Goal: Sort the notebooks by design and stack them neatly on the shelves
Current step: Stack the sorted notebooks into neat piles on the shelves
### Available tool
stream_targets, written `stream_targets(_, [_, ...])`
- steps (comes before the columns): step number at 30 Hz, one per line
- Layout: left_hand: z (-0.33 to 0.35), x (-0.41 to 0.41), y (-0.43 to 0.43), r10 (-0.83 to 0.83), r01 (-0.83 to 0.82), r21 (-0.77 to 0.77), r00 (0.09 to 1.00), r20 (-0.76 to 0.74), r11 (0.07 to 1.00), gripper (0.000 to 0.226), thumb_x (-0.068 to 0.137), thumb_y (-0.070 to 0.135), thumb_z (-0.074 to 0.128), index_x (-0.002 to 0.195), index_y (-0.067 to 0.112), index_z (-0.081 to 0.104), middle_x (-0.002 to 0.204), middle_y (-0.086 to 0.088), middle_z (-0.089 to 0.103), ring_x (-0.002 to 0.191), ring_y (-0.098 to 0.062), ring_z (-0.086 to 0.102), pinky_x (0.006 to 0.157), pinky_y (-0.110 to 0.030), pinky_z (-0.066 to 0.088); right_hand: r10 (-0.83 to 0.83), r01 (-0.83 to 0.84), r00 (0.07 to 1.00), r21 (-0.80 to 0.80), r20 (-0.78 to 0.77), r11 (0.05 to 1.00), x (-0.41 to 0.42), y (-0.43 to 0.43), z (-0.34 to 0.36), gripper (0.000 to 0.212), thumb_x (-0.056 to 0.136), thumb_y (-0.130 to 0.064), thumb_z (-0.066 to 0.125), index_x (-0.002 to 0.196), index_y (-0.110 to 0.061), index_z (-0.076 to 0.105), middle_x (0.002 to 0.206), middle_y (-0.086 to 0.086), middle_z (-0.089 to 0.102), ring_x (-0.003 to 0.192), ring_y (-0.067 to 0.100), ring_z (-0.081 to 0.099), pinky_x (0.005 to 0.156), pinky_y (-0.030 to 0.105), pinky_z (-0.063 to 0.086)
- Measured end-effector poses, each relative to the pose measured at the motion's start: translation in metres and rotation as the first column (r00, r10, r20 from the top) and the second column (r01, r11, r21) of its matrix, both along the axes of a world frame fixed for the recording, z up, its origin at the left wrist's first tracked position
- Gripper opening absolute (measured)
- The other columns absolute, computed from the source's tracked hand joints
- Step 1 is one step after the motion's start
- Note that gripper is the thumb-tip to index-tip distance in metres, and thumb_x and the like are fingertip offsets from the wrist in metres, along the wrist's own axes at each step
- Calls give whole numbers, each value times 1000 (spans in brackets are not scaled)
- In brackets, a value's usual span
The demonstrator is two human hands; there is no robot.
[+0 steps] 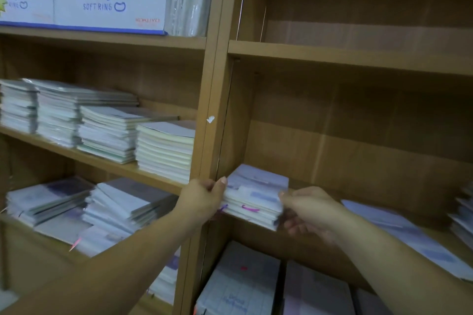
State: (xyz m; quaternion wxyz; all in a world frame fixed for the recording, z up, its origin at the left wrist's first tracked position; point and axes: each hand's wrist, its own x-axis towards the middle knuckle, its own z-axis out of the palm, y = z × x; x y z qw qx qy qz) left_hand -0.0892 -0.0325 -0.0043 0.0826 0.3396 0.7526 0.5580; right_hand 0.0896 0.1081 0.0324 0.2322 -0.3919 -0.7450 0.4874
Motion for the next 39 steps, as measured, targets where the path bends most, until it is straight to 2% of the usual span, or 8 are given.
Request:
stream_targets(5, [-23,-21,-20,77,-50,201,989,-127,978,26,104,30,52,92,15,70,81,-4,71,81,-16,68,68,-30,55,109,-118,993,293,45,949,14,-10,-7,42,69,-48,91,97,-22,74,87,-9,78,82,9,73,73,26,57])
stream_targets(7, [-32,-19,-24,-14,33,177,994,-110,984,16,98,16,63,110,24,70,98,7,73,93,-2,66,74,-11,52,192,-198,980,319,49,927,10,-17,-13,43,63,-32,97,99,-20,75,91,-12,78,85,1,72,71,14,52])
stream_targets(9, [-42,-20,-19,-132,146,161,987,-90,976,29,90,8,73,111,27,71,100,7,76,97,-5,69,87,-18,55,181,-195,981,388,73,901,1,-21,-17,43,61,-20,97,97,-18,73,86,-11,76,72,-12,66,59,5,43])
stream_targets(17, [-39,-20,-4,-33,62,221,991,-133,973,35,77,12,86,94,38,73,82,12,75,77,-2,70,73,-23,60,45,-89,994,492,101,866,-16,3,-31,42,57,-36,97,85,-16,73,77,-8,74,65,1,63,52,18,40])
stream_targets(22, [-44,-13,1,-73,92,332,995,-69,939,53,81,-2,81,102,44,65,93,26,75,93,8,70,78,-10,53,56,-70,997,421,47,904,-18,14,-36,79,40,-51,97,105,-15,72,96,-9,75,82,9,68,66,26,49])
stream_targets(29, [-49,-11,4,4,11,361,999,-39,932,54,82,1,81,105,46,61,86,35,68,91,15,66,78,-6,51,150,-105,986,419,-77,902,-24,5,-44,38,63,-28,97,94,-24,76,88,-17,77,83,1,72,80,33,56])
stream_targets(33, [-52,-16,7,-37,29,354,999,18,935,58,83,4,82,136,17,61,112,17,71,101,10,67,88,-13,54,179,-128,981,438,-77,890,-22,6,-49,47,63,-29,96,104,-29,74,97,-22,76,92,-2,71,86,29,54])
stream_targets(39, [-47,-17,-2,-123,118,281,992,1,952,56,96,10,67,148,15,49,138,8,62,110,17,56,94,-5,46,184,-109,974,441,-131,891,-18,3,-54,49,68,-38,93,111,-31,71,104,-25,74,99,-4,69,93,31,54])
